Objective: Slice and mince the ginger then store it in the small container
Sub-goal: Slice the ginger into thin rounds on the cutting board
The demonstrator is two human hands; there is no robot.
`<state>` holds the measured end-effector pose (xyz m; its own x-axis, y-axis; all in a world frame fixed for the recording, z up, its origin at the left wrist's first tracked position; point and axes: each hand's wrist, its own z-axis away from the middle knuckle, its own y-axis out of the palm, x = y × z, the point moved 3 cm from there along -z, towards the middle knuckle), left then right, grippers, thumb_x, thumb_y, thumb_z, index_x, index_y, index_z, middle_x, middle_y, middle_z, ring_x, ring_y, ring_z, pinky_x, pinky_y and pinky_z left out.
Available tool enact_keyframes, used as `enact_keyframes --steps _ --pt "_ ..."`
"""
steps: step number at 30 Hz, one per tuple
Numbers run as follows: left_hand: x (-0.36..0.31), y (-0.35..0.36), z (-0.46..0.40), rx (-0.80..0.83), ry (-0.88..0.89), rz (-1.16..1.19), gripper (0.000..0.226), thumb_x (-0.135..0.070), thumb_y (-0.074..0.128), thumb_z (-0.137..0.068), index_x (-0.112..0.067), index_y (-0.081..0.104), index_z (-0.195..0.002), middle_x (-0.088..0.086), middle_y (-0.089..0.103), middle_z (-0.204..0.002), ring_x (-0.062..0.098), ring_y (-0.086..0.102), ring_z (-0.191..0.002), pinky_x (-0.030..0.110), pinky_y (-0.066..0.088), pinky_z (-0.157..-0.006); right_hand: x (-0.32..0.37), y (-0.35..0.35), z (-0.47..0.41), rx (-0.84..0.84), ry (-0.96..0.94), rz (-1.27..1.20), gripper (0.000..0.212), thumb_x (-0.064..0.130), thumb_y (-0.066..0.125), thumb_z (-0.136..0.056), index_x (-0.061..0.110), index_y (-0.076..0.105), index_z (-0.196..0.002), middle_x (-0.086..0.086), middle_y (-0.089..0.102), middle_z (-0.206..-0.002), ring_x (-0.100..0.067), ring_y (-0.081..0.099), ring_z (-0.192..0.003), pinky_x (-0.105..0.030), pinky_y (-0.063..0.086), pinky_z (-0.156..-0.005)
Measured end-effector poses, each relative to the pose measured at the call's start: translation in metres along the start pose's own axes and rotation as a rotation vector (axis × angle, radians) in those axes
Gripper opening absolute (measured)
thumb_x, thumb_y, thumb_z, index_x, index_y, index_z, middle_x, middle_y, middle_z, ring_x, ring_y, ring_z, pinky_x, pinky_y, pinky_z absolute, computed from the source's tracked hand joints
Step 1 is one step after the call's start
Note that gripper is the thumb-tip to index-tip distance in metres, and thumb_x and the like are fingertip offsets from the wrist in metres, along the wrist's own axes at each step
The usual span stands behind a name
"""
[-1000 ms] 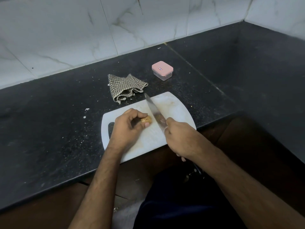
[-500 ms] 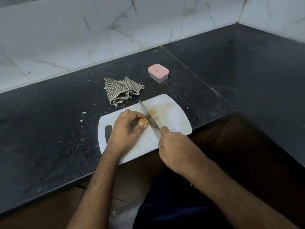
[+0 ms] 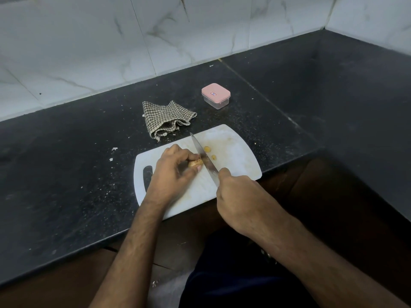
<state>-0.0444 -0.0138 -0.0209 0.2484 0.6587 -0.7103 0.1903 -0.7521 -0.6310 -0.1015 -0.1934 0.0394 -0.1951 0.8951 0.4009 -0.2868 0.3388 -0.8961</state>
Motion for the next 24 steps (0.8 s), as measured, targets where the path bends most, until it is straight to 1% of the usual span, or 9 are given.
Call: enact_keyframes --steps 5,9,12,14,16,18,20,22,24 --pt "0.001 -0.001 0.000 -0.001 0.006 0.009 0.015 -0.022 0.081 -0.086 -0.030 0.073 -0.097 -0.009 0.058 -0.091 0.019 0.060 -0.099 0.048 0.052 -0.085 0.005 -0.003 0.005 0.010 -0.017 0.004 0.016 0.021 0.043 -0.100 0.018 0.042 -0.117 -0.002 0.057 -0.094 -0.020 0.062 -0.089 -0.036 0.055 -0.072" --pt "0.002 0.000 0.001 -0.006 0.018 0.027 0.016 -0.024 0.080 -0.086 -0.032 0.073 -0.097 -0.009 0.058 -0.091 0.021 0.061 -0.100 0.050 0.052 -0.086 0.007 -0.002 0.004 0.020 -0.004 0.009 0.015 0.019 0.043 -0.100 0.017 0.041 -0.115 -0.001 0.052 -0.089 -0.020 0.060 -0.088 -0.033 0.047 -0.065" --pt "0.003 0.001 0.000 -0.002 0.019 0.050 0.017 -0.030 0.078 -0.085 -0.033 0.071 -0.100 -0.009 0.059 -0.093 0.022 0.064 -0.102 0.051 0.054 -0.087 0.008 -0.001 0.001 0.033 0.013 0.012 0.020 0.018 0.044 -0.100 0.018 0.041 -0.119 -0.004 0.056 -0.096 -0.021 0.061 -0.091 -0.036 0.053 -0.071" --pt "0.003 0.001 0.000 -0.001 0.017 0.054 0.016 -0.028 0.079 -0.085 -0.031 0.072 -0.099 -0.010 0.060 -0.093 0.021 0.065 -0.102 0.051 0.054 -0.087 0.009 0.000 -0.003 0.045 0.023 0.021 0.023 0.017 0.044 -0.100 0.018 0.041 -0.123 -0.004 0.057 -0.098 -0.021 0.060 -0.092 -0.036 0.054 -0.074" --pt "0.004 0.001 0.000 -0.003 0.012 0.048 0.017 -0.022 0.082 -0.085 -0.029 0.075 -0.099 -0.009 0.060 -0.092 0.020 0.064 -0.099 0.050 0.054 -0.086 0.008 0.001 -0.007 0.061 0.028 0.019 0.024 0.015 0.043 -0.100 0.017 0.041 -0.124 -0.003 0.053 -0.094 -0.020 0.058 -0.090 -0.033 0.050 -0.068" --pt "0.004 0.001 0.000 -0.005 0.008 0.048 0.018 -0.019 0.082 -0.085 -0.027 0.076 -0.100 -0.008 0.060 -0.091 0.020 0.063 -0.097 0.051 0.053 -0.085 0.006 0.001 -0.011 0.066 0.017 0.011 0.022 0.015 0.041 -0.100 0.016 0.041 -0.122 0.000 0.047 -0.084 -0.018 0.054 -0.083 -0.030 0.042 -0.060" --pt "0.004 0.000 -0.001 -0.006 0.002 0.059 0.019 -0.020 0.083 -0.084 -0.030 0.076 -0.099 -0.008 0.061 -0.092 0.021 0.064 -0.097 0.051 0.054 -0.085 0.004 0.002 -0.014 0.059 -0.003 0.001 0.018 0.016 0.040 -0.100 0.016 0.042 -0.118 0.002 0.044 -0.079 -0.017 0.053 -0.079 -0.027 0.036 -0.054" --pt "0.004 -0.001 -0.001 -0.007 -0.004 0.078 0.023 -0.021 0.083 -0.084 -0.035 0.074 -0.099 -0.008 0.063 -0.093 0.020 0.065 -0.099 0.051 0.055 -0.087 0.002 0.003 -0.018 0.064 -0.011 -0.009 0.015 0.016 0.039 -0.100 0.016 0.042 -0.115 0.002 0.044 -0.078 -0.017 0.053 -0.077 -0.026 0.035 -0.052" --pt "0.003 -0.001 0.000 -0.009 -0.010 0.087 0.028 -0.019 0.084 -0.083 -0.039 0.074 -0.101 -0.007 0.064 -0.094 0.020 0.065 -0.099 0.050 0.055 -0.087 0.001 0.006 -0.022 0.072 -0.011 -0.003 0.019 0.017 0.038 -0.101 0.016 0.043 -0.119 0.002 0.044 -0.079 -0.017 0.054 -0.078 -0.027 0.037 -0.055"
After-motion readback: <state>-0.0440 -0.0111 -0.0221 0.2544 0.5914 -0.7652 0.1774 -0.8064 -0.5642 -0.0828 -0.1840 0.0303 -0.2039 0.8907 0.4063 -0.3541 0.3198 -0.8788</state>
